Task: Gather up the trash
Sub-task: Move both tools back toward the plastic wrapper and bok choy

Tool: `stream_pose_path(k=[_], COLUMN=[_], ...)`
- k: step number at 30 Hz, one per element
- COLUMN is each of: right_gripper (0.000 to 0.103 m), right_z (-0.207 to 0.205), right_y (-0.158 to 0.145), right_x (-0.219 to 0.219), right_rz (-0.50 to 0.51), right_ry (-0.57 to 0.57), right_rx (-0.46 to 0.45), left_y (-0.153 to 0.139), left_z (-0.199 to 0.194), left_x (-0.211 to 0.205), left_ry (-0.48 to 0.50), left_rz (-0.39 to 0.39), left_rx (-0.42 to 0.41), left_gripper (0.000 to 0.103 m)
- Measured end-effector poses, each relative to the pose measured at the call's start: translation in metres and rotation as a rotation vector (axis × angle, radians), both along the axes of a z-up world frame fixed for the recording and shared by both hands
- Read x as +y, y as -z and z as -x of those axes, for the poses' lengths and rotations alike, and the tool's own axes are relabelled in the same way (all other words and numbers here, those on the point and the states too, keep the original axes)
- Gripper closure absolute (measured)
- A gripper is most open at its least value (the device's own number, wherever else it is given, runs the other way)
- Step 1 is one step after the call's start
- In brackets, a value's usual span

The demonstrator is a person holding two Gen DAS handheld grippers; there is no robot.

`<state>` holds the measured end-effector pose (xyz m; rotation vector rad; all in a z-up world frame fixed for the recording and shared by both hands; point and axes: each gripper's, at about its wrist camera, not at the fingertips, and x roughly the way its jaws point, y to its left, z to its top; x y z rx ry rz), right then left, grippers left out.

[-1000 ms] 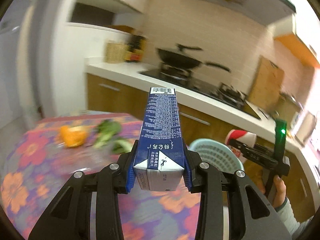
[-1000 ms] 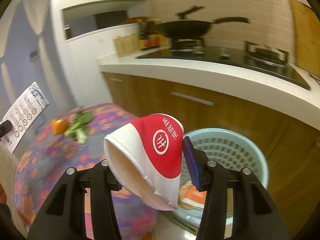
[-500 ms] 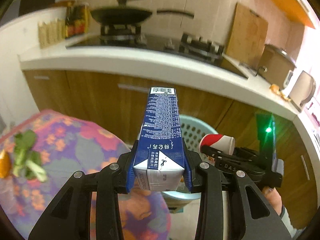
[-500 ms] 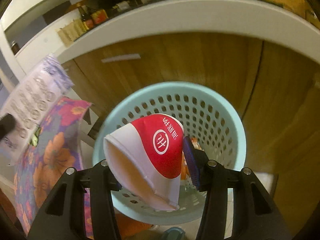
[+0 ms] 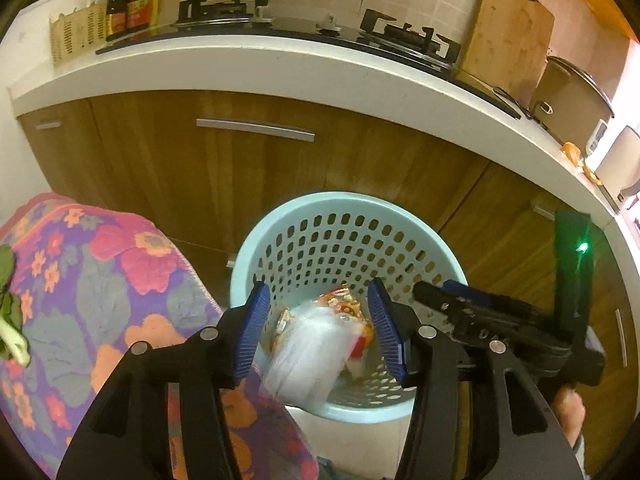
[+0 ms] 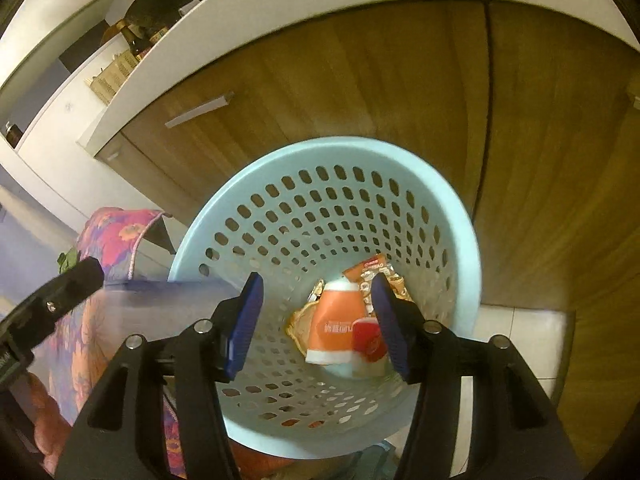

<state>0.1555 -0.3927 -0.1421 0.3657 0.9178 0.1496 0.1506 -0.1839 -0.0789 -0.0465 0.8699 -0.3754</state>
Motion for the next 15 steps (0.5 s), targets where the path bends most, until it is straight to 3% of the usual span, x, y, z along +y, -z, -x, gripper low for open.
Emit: stream_pose_path(k=[6,15], right_gripper=[0.051,0.051], right_z=[0.006,0.018], right_y=[-0.013,-0.042], right_x=[0.005,0.041], right_rz=[-0.006,0.018], right_ry=[-0.010,-0.084], right_rx=[-0.033,-0.101], left_y=[-0.007,-0.046], left_z=[0.013,0.045], left_x=[0.012,0.047], left_ry=[0.000,-0.038], left_rz=[0.028,0.080], left_rx=[-0.014,-0.110], left_gripper=[0.054,0.052])
